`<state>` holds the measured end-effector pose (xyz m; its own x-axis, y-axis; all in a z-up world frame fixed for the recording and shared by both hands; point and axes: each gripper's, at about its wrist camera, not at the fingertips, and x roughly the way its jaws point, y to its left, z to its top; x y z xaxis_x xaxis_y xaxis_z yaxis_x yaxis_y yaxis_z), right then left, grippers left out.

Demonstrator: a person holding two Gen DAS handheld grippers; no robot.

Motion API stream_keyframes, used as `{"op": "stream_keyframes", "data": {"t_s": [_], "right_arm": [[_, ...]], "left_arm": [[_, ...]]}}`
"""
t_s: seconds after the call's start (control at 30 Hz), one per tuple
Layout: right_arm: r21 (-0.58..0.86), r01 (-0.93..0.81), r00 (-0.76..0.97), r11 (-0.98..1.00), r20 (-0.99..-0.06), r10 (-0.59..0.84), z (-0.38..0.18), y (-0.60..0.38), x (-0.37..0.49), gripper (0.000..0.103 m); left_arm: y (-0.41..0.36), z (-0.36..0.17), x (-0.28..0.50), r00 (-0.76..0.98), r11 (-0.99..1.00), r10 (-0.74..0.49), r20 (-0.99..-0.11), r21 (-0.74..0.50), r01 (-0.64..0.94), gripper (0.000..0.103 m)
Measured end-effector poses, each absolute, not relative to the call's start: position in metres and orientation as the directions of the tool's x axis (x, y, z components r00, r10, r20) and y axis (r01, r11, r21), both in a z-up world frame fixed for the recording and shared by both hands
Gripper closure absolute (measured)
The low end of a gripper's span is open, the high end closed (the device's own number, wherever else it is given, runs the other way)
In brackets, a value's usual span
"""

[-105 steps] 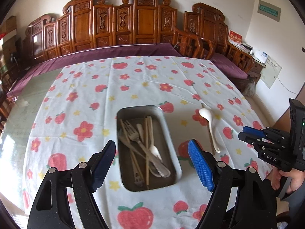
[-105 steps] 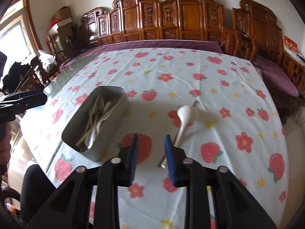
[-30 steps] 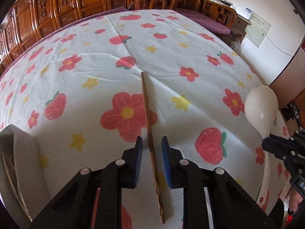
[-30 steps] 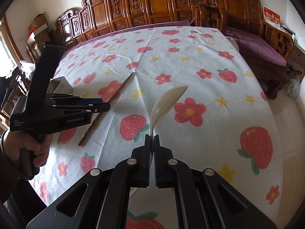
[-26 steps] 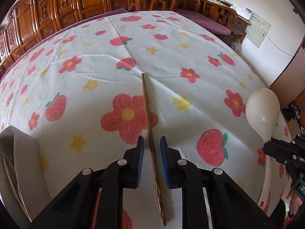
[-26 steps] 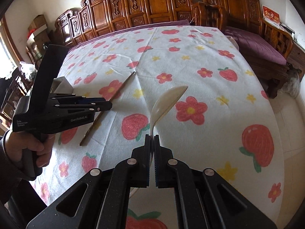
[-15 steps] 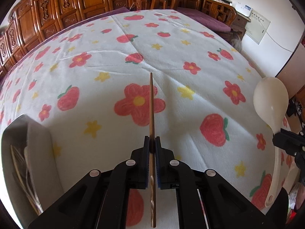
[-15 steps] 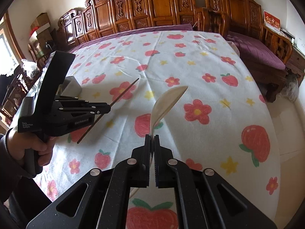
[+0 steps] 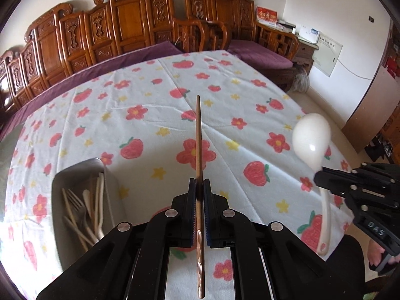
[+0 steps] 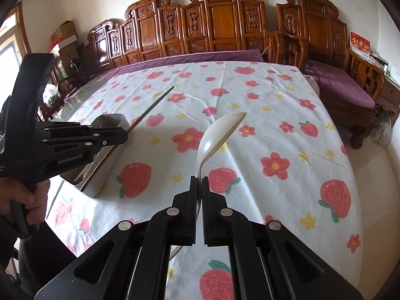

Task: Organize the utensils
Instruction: 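Carry the wooden chopstick to the tray with the left tool while the right tool holds the ladle-spoon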

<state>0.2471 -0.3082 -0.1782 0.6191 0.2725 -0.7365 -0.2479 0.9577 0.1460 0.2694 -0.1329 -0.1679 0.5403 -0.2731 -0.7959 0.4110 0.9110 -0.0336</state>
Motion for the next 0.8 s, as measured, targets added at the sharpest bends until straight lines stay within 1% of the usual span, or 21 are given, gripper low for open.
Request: {"op": "stream_keyframes", "data": {"t_s": [0.33,0.63,0.8], "right_arm": [[0.148,-0.295,0.623,0.944,-0.719,0.308,-0.163,-0.279,0.247,0.098],[0.148,-0.325,0.618,0.934,-0.714,0.328,-0.159,-0.255,0.247,0.098],[0.145,-0.339,0.613,0.930,-0.715,0.335,-0.158,-0.246,0.246,0.098]], "left_arm": [[-0.106,-0.128,0.237,0.596,0.913,-0.298,-0.745,-0.040,0.406,0.098],[-0.084,-0.122,0.232,0.611,0.918,-0.291,-0.736,-0.036,0.395,0.098],[-0.063,-0.129,0.237,0.606,0.930,-0.268,-0.749,-0.036,0.366,0.098]]}}
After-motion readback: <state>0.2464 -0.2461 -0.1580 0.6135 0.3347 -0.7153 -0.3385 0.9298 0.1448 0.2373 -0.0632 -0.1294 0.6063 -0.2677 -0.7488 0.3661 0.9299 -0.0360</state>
